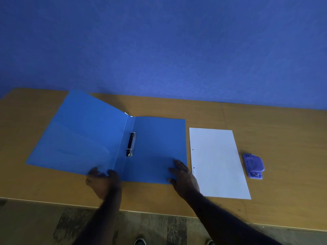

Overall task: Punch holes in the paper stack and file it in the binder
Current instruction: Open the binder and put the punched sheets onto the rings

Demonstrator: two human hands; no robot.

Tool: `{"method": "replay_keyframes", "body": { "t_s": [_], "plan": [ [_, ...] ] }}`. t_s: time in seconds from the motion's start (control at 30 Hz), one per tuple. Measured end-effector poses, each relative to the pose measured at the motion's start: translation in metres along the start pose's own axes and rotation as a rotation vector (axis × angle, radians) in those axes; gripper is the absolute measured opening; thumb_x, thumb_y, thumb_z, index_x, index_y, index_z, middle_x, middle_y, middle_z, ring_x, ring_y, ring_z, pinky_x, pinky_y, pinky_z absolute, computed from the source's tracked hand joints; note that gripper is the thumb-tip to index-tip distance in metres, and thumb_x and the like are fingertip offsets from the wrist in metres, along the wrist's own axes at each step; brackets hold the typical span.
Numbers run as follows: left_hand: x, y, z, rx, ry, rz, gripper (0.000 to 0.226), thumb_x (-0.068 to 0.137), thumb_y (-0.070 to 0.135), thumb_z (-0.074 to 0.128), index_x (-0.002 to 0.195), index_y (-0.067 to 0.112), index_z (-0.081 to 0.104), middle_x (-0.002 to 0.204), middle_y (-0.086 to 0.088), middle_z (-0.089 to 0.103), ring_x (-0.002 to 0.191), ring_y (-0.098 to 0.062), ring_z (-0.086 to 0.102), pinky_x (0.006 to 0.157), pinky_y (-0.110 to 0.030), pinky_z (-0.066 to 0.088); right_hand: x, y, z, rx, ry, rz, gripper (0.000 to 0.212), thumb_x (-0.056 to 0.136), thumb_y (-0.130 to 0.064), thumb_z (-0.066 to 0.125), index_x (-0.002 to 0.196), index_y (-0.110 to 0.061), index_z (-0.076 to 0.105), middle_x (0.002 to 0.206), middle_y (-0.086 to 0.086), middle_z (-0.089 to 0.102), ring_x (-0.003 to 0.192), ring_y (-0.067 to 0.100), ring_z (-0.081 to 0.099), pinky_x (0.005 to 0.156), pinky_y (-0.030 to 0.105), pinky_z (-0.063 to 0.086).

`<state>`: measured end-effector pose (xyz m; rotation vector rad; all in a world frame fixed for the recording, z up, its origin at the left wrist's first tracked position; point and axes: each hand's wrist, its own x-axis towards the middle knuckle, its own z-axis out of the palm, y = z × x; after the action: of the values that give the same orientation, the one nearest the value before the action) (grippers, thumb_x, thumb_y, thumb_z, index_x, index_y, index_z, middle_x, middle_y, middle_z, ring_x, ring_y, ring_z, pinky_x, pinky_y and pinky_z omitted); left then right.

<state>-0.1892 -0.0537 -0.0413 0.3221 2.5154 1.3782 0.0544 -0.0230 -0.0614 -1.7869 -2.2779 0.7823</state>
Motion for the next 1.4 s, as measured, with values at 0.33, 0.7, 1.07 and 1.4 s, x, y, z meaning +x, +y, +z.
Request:
{"method": "replay_keyframes", "body": {
  "t_s": [0.33, 0.7, 1.07, 1.4],
  "plan": [
    [-0.013, 0.026, 0.035, 0.122, -0.356, 0.417, 0.033, 0.081, 0.009, 0.063, 0.113, 0.008, 0.058, 0.111, -0.012, 0.061, 0.098, -0.031, 0.061, 0.079, -0.041, 0.049, 0.0, -0.004, -0.008, -0.038, 0.0, -0.024, 0.048, 0.09, -0.033, 0.065, 0.136, -0.024, 0.055, 0.157, -0.009, 0.03, 0.145, 0.012, 0.027, 0.108, 0.035, 0.042],
    [-0.016, 0.036, 0.056, 0.648, -0.59, 0.727, 0.046, 0.084, 0.028, 0.065, 0.126, 0.012, 0.056, 0.13, -0.012, 0.054, 0.111, -0.034, 0.055, 0.089, -0.046, 0.045, 0.002, 0.006, -0.024, -0.012, -0.048, -0.044, 0.05, 0.091, -0.042, 0.061, 0.135, -0.018, 0.056, 0.154, -0.005, 0.036, 0.143, 0.014, 0.03, 0.109, 0.036, 0.04],
    [-0.079, 0.048, 0.086, 0.437, -0.817, 0.991, 0.038, 0.084, 0.026, 0.066, 0.119, 0.011, 0.061, 0.118, -0.007, 0.061, 0.11, -0.027, 0.058, 0.091, -0.041, 0.049, -0.024, 0.095, -0.071, 0.197, 0.504, 0.421, 0.036, 0.087, -0.036, 0.067, 0.117, -0.016, 0.063, 0.124, 0.004, 0.063, 0.117, 0.022, 0.056, 0.092, 0.034, 0.049],
    [-0.148, 0.035, 0.11, 0.761, -1.016, 1.551, 0.047, 0.083, 0.045, 0.06, 0.118, 0.014, 0.065, 0.144, -0.002, 0.051, 0.125, -0.025, 0.053, 0.096, -0.047, 0.045, -0.016, 0.141, -0.111, 0.268, 0.348, 0.662, 0.056, 0.083, -0.031, 0.072, 0.13, -0.009, 0.049, 0.13, 0.014, 0.055, 0.119, 0.032, 0.053, 0.093, 0.042, 0.047]
  ]
}}
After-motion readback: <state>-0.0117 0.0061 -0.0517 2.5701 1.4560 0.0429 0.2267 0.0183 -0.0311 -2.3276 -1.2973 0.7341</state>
